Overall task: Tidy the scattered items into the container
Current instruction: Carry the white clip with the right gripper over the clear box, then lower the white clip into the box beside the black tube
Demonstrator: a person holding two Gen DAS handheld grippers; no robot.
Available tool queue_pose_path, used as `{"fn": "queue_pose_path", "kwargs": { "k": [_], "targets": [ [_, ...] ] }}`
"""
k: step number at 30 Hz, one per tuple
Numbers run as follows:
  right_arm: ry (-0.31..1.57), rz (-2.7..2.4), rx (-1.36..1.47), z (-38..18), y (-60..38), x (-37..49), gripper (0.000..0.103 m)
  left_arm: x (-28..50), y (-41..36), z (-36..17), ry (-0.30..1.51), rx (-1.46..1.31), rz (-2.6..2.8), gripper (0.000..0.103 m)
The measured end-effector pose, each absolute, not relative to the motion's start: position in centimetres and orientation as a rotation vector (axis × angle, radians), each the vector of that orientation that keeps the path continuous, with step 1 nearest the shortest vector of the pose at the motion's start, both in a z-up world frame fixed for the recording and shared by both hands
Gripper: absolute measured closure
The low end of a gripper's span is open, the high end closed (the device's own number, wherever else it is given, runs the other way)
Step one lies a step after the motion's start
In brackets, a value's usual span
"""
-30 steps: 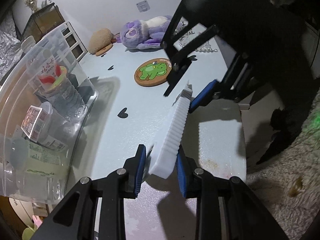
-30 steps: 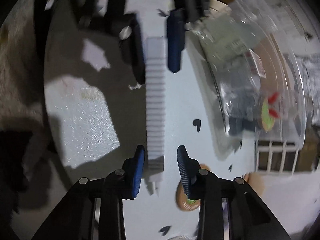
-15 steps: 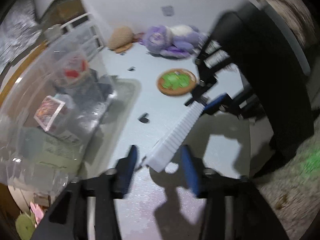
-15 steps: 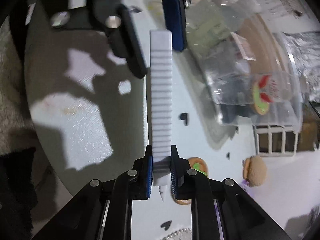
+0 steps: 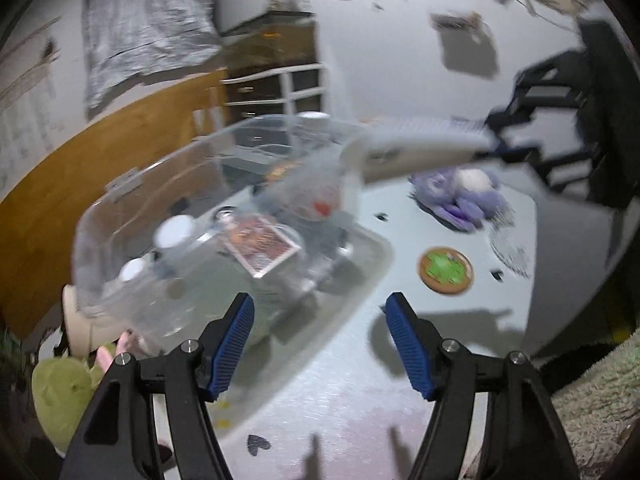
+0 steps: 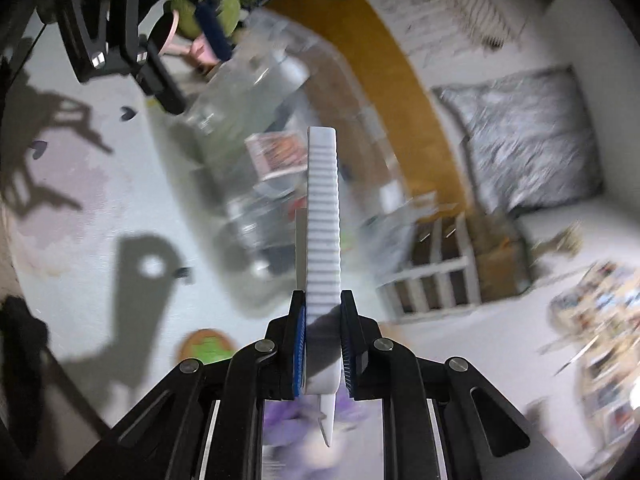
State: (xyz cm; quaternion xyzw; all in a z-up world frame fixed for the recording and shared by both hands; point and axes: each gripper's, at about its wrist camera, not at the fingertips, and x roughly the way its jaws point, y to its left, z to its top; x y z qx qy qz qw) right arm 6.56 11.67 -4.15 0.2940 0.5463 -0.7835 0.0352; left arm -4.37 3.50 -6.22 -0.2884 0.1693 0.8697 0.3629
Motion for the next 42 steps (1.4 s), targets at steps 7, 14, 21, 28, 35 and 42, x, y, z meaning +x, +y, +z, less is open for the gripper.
{"fn": "queue_pose_path", "kwargs": {
  "k": [7,14,21,28,35,42],
  "targets": [
    [1.887,-2.313,0.624,2.7,13.1,0.9,0.087,-6.1,1.9,-4.8,0.295,-0.763,2.421,0.035],
    [1.851,-2.179,0.503,3.2,15.8,-10.1,0.087,-7.3,0.7,-4.2,0.174,-0.821,2.613,0.035],
    [1.751,-1.954,0.577,-1.5,15.9,-18.8,0.087,-7.5,-0.8,-4.5,0.127,-0.930,2.779,0.035],
    [1.643,-1.805,0.724,-7.3,15.5,-26.4,0.087,-7.9,-2.7,-5.5,0.062,-1.054,2.895,0.035],
    [1.602,-1.689,0.973,-12.8,15.6,-32.2,0.086,-8.9,-3.2,-6.3,0.018,-1.115,2.942,0.035],
    [1.616,-1.627,1.145,-16.2,15.8,-34.8,0.086,-10.2,-2.8,-6.7,0.014,-1.137,2.925,0.035]
  ]
}}
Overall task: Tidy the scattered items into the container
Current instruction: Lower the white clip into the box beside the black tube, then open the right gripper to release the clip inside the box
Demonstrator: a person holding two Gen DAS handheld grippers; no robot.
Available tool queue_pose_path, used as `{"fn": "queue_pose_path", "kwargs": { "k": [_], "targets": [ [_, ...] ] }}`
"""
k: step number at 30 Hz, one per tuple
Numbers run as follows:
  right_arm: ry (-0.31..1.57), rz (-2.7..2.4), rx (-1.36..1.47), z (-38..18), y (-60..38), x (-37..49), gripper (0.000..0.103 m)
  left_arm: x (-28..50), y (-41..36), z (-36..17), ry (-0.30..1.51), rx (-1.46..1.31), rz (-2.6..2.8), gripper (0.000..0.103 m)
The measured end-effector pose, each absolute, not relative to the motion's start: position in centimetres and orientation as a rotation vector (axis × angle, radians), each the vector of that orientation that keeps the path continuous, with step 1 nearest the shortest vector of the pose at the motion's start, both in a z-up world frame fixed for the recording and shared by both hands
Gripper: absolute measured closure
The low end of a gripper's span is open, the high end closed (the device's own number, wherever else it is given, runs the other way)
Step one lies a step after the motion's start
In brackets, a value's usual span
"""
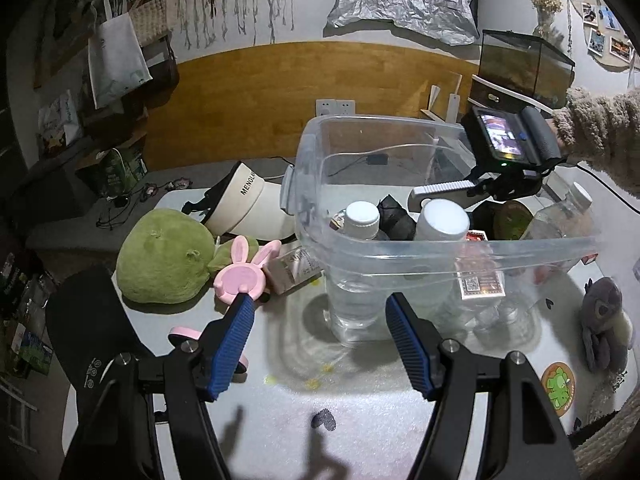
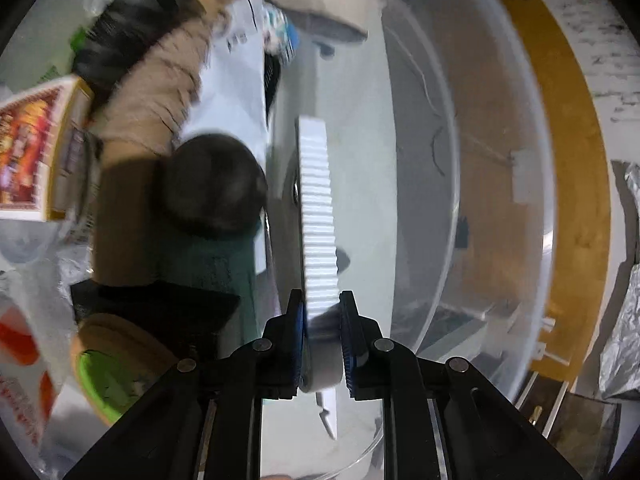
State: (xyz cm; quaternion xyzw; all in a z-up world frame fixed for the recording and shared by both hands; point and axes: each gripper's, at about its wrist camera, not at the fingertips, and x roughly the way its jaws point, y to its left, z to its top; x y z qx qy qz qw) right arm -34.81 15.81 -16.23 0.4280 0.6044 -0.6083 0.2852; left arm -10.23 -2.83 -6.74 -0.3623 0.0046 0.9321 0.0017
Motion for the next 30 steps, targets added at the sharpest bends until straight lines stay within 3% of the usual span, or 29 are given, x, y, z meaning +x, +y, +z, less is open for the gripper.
{"fn": "queue_pose_path", "kwargs": {
  "k": [4,20,26,30],
  "targets": [
    [1.569,-1.606,1.282,-16.9,16.2,-36.1,0.086,-10.9,-2.5,-6.7,0.022,-1.126,2.904,0.035],
    [1.616,-1.526,1.304,-18.5,13.9,-36.1,0.086,-11.4,-2.6,-6.6,-0.003,-1.102,2.881,0.035],
    [1.306,-1.605,1.416,-13.0,15.4,-36.6,0.058,-11.2,-2.5,-6.1,0.006,-1.082,2.876,0.035],
    [1.126,-1.712,1.438,-9.1,17.2,-37.3,0.056,-11.0,-2.4,-6.0,0.008,-1.066,2.872,0.035]
  ]
}}
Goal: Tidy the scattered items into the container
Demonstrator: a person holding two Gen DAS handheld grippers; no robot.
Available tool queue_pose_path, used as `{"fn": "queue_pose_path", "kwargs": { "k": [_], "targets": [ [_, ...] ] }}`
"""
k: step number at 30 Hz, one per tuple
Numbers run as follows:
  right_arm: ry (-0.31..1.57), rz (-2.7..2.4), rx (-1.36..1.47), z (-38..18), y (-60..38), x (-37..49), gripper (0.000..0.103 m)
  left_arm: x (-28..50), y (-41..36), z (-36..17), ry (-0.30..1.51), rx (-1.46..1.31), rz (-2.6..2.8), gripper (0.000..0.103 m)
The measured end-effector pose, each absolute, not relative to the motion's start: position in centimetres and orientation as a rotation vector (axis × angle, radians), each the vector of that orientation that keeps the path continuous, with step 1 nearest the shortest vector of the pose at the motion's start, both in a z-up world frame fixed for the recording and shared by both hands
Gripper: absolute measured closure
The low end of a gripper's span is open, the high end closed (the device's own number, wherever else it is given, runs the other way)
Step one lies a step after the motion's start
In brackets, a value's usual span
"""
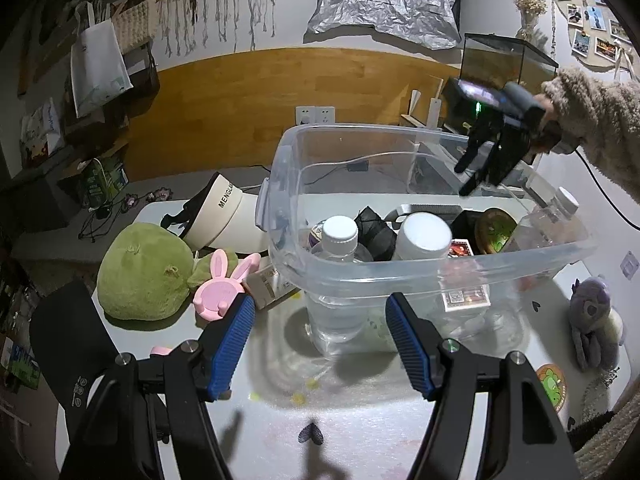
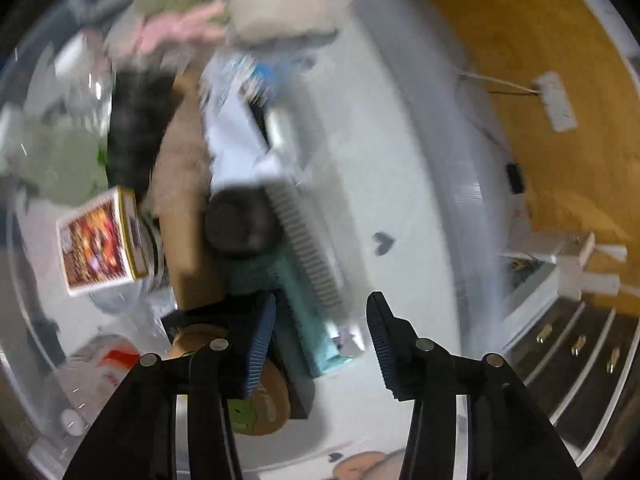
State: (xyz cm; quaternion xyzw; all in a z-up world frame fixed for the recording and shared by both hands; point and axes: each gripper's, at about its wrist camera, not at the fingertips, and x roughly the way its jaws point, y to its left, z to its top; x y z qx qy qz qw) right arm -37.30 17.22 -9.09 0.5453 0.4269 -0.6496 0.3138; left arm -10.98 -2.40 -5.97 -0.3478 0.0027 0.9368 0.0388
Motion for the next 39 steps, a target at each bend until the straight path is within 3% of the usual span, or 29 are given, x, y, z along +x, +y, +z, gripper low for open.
{"fn": "queue_pose_path", "kwargs": {
  "k": [2,3,4,17,24,29,30,31,33,36,39],
  "targets": [
    [1.091,-1.755,1.468,-8.5,18.2,-37.7,0.063,-10.9,-2.3,-5.9,0.011,-1.059,2.869,0.035],
    [1.082,-1.773,1.484,-8.4,18.6,-37.9,0.081,-10.9,-2.2,-5.8,0.013,-1.056,2.869,0.035],
    [1.083,-1.782,1.499,-8.7,18.8,-38.0,0.084,-10.9,-2.2,-5.8,0.015,-1.053,2.869,0.035],
    [1.151,-1.767,1.666,-16.7,17.2,-39.1,0.085,-11.3,-2.5,-5.2,0.034,-1.096,2.900,0.035],
    [1.126,-1.756,1.696,-16.6,17.5,-39.4,0.085,-11.4,-2.6,-5.0,0.006,-1.103,2.909,0.035],
    [1.091,-1.884,1.596,-13.0,18.7,-38.3,0.084,-11.3,-2.3,-4.8,0.015,-1.106,2.902,0.035],
    [1.079,-1.926,1.565,-11.9,19.1,-37.8,0.075,-11.3,-2.3,-4.7,0.016,-1.105,2.901,0.033],
    [1.068,-1.962,1.536,-11.0,19.4,-37.4,0.042,-11.2,-2.2,-4.7,0.014,-1.104,2.901,0.024],
    [1.041,-2.039,1.463,-8.9,20.0,-36.1,0.004,-11.0,-2.2,-4.4,0.007,-1.090,2.908,0.017],
    [0.972,-2.145,1.385,-5.9,21.1,-34.0,0.004,-10.8,-2.1,-4.0,0.000,-1.081,2.907,0.016],
    [0.877,-2.308,1.277,-2.6,22.4,-30.6,0.004,-10.4,-2.1,-3.6,-0.001,-1.071,2.921,0.005]
  ]
}}
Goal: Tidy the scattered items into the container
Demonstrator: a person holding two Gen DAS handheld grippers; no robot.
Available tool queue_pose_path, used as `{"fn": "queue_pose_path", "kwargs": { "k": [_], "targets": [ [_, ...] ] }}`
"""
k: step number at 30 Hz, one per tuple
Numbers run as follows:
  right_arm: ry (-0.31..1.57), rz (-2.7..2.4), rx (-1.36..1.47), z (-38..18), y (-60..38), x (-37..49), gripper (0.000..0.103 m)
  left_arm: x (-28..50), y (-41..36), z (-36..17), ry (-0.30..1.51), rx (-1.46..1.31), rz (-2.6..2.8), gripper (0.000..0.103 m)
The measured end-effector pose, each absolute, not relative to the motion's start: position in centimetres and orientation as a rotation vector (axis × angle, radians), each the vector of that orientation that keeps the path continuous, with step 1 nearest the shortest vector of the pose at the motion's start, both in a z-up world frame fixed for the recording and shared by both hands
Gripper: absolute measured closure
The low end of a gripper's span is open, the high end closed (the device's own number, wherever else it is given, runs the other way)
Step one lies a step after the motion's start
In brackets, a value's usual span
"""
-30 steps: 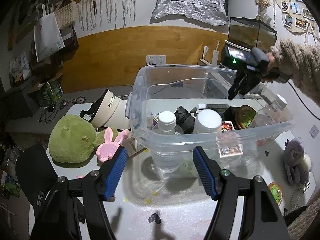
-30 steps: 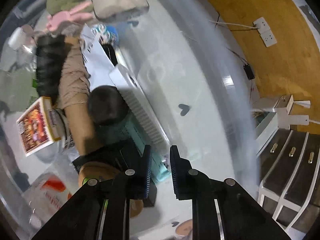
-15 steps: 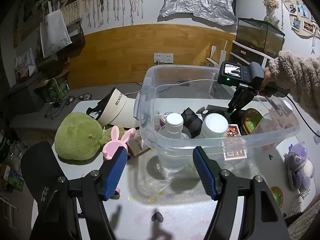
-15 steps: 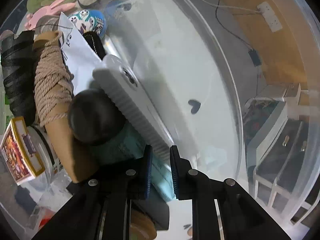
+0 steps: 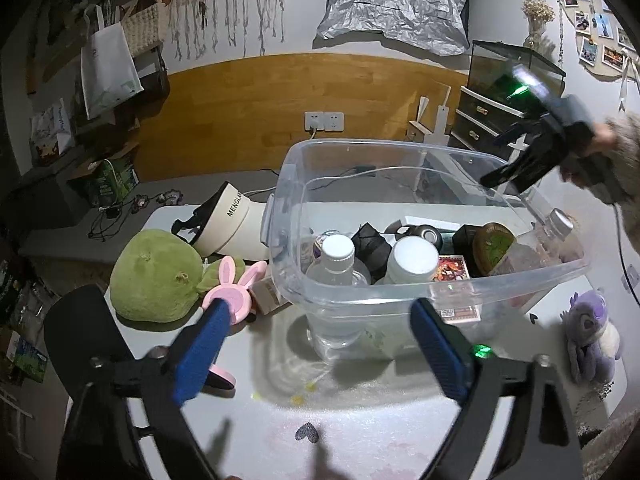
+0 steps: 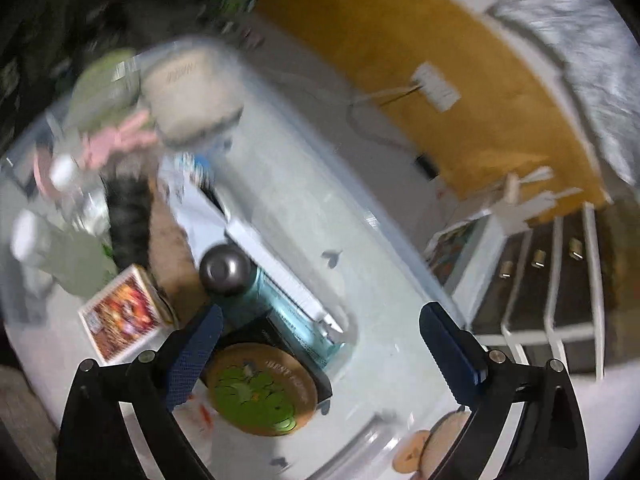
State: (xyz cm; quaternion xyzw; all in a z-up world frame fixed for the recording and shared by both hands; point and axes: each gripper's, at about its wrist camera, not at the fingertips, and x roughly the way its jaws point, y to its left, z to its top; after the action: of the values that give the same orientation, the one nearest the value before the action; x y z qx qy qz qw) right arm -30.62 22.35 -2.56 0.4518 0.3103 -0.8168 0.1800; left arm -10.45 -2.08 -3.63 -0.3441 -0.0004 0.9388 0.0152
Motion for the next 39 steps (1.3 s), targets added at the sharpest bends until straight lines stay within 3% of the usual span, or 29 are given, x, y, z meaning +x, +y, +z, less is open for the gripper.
{"fn": "queue_pose_path", "kwargs": {
  "k": [7,20,39],
  "targets": [
    [0.647,-2.580,0.987,2.8,22.3,-22.6,0.000,-9.6,-2.2,-2.8,-0.052,-1.046,2.916,0.002],
    [0.211,-2.891,0.712,5.2,20.9,-10.2,0.000,-7.8,-1.3,-1.1,-0.033,-1.008,2.861,0.000],
    [0.132,-3.028,0.758,3.3,20.1,-3.9,0.000,-4.3,-1.0,0.2,-0.022,-0.939,2.829,0.000]
  ]
}}
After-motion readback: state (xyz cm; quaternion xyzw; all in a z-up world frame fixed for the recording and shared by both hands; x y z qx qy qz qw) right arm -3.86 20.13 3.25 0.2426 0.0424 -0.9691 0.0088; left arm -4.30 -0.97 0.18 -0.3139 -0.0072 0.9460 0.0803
